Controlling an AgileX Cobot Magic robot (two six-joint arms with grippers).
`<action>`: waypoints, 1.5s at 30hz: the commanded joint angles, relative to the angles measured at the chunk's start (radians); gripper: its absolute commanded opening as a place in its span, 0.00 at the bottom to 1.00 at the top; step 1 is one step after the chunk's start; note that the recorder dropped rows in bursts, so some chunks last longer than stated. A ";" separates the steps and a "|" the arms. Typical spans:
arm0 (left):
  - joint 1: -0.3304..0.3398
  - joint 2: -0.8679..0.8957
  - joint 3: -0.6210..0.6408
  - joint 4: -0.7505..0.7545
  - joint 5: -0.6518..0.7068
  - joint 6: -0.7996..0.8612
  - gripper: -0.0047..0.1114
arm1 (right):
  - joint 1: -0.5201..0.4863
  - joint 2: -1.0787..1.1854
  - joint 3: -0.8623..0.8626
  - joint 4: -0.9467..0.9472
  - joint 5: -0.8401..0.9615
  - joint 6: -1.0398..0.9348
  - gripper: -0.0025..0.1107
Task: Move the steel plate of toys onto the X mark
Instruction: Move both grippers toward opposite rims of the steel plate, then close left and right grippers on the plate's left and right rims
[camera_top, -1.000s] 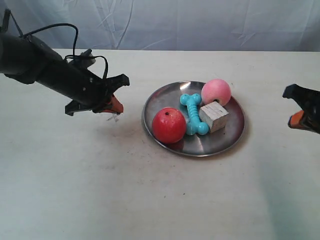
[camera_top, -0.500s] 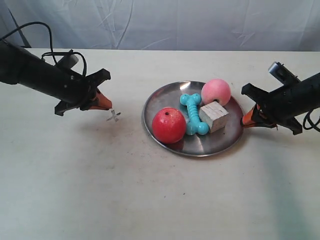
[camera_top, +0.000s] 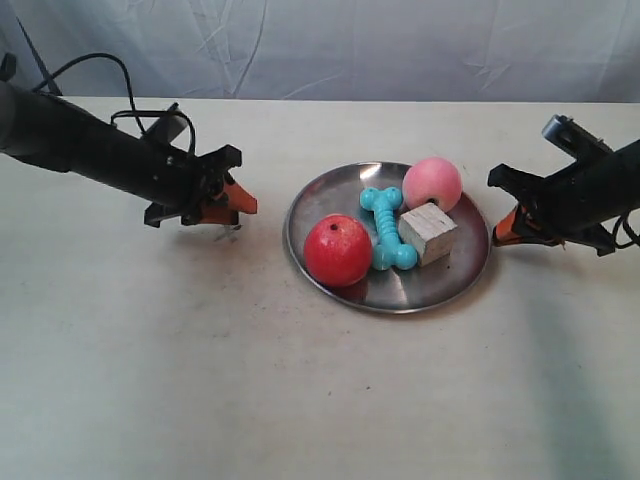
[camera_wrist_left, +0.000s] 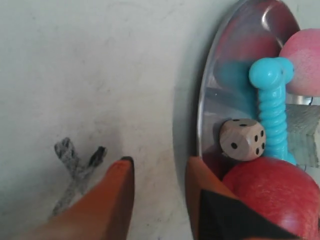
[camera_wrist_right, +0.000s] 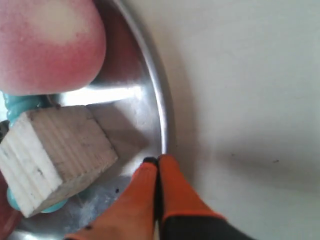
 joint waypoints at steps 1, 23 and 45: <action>-0.008 0.030 -0.013 -0.001 0.019 -0.019 0.34 | -0.003 0.026 -0.005 -0.016 -0.016 0.003 0.03; -0.015 0.045 -0.013 -0.011 0.023 -0.011 0.34 | -0.003 0.049 -0.005 -0.035 -0.026 -0.002 0.66; -0.087 0.130 -0.017 -0.027 -0.013 -0.015 0.34 | 0.075 0.129 -0.003 0.054 -0.023 0.017 0.61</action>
